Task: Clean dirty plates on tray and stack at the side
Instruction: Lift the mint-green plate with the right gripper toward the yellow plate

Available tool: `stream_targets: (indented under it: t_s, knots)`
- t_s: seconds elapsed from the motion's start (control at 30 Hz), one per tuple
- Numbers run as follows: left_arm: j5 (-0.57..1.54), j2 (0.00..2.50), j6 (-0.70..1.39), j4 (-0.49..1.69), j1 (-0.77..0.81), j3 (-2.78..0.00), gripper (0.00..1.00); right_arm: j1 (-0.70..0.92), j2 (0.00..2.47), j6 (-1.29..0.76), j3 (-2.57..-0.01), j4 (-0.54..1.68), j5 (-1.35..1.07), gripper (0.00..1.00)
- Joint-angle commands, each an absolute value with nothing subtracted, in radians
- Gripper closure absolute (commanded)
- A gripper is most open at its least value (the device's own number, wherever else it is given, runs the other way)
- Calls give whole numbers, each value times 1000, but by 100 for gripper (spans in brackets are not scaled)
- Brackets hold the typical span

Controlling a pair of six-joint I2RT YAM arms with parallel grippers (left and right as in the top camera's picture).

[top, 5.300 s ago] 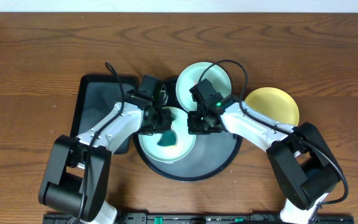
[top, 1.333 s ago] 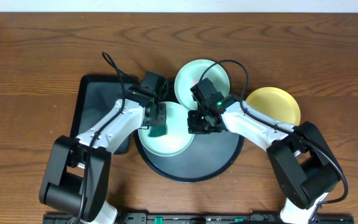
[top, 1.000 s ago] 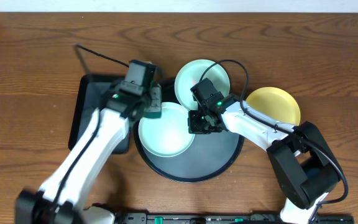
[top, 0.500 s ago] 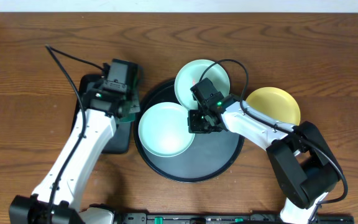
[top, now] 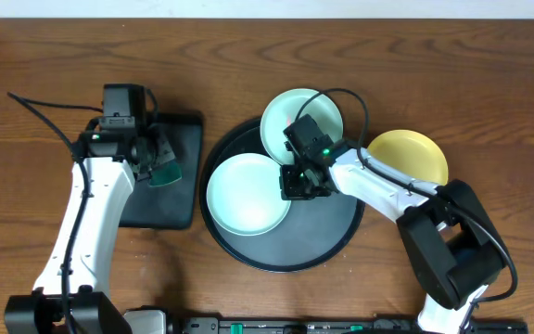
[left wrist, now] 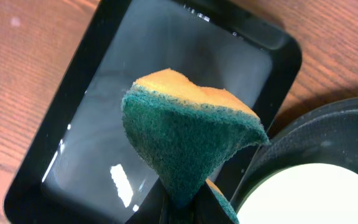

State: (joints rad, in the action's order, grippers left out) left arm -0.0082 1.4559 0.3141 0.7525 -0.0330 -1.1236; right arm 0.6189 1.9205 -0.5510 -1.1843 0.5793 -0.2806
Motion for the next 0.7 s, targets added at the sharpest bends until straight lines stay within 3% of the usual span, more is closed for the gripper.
stream_targets:
  t_s: [0.0,0.2,0.67]
  knots:
    - [19,1452,314,771,-43,-1134,93,624,1868,-449,-1261,651,-254,99]
    - [19,1452,315,770,-43,-1134,93,688,1769,-423,-1319,767,62,99]
    - [19,1452,315,770,-43,-1134,93,896,1573,-245,-1321,797,789,99]
